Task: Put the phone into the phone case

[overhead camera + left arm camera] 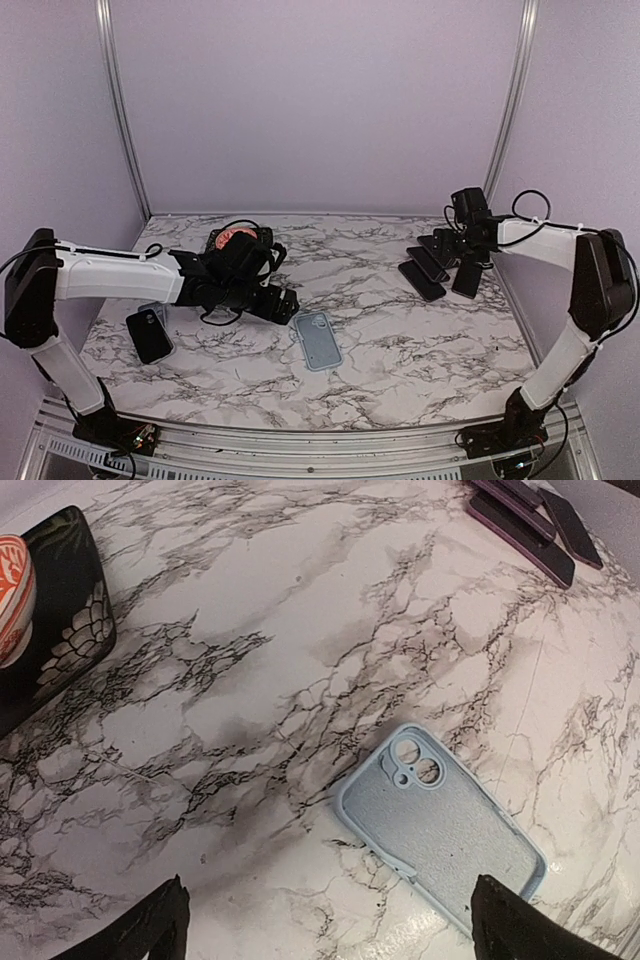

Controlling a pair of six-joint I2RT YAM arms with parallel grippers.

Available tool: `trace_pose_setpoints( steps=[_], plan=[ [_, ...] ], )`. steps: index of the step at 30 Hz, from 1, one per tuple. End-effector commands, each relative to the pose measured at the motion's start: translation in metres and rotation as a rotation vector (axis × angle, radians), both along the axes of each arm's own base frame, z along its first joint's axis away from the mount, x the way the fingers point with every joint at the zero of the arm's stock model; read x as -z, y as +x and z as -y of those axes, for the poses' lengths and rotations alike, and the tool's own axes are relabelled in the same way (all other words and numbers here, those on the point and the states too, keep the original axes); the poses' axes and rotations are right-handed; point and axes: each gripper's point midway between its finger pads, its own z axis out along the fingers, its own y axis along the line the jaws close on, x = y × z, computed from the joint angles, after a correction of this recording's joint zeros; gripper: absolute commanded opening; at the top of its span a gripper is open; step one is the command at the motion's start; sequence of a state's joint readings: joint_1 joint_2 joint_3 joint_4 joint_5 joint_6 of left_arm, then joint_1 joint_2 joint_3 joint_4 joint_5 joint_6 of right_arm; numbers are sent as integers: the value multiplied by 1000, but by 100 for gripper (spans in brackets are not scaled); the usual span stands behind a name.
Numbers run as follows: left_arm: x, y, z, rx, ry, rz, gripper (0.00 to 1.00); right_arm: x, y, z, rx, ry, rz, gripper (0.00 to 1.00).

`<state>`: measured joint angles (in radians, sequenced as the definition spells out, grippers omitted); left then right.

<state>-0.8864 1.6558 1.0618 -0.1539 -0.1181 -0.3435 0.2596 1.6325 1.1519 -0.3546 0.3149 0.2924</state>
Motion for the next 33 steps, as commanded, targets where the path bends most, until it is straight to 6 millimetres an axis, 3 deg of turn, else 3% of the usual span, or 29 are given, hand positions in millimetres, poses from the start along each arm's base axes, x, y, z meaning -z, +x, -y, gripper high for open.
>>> trace_pose_setpoints(
  steps=[1,3,7,10,11,14,24,27,33],
  plan=[
    [-7,10,-17,-106,-16,4,99,33,5,68,232,-53,-108,99],
    [-11,11,-18,-93,-10,20,99,58,9,84,269,-16,-174,99],
    [-11,9,-25,-88,12,41,99,78,15,105,319,15,-215,99],
    [-9,8,-30,-91,29,49,99,90,22,98,291,85,-236,99],
    [-6,8,-32,-90,39,48,99,93,23,109,310,97,-243,98],
    [1,8,-35,-97,62,46,99,102,26,104,276,122,-269,96],
    [11,9,-39,-106,97,43,99,118,21,101,246,115,-344,94],
    [11,10,-41,-115,102,50,99,124,15,97,214,115,-375,88],
    [12,10,-47,-130,117,56,99,129,-31,93,131,77,-476,72]
  ],
)
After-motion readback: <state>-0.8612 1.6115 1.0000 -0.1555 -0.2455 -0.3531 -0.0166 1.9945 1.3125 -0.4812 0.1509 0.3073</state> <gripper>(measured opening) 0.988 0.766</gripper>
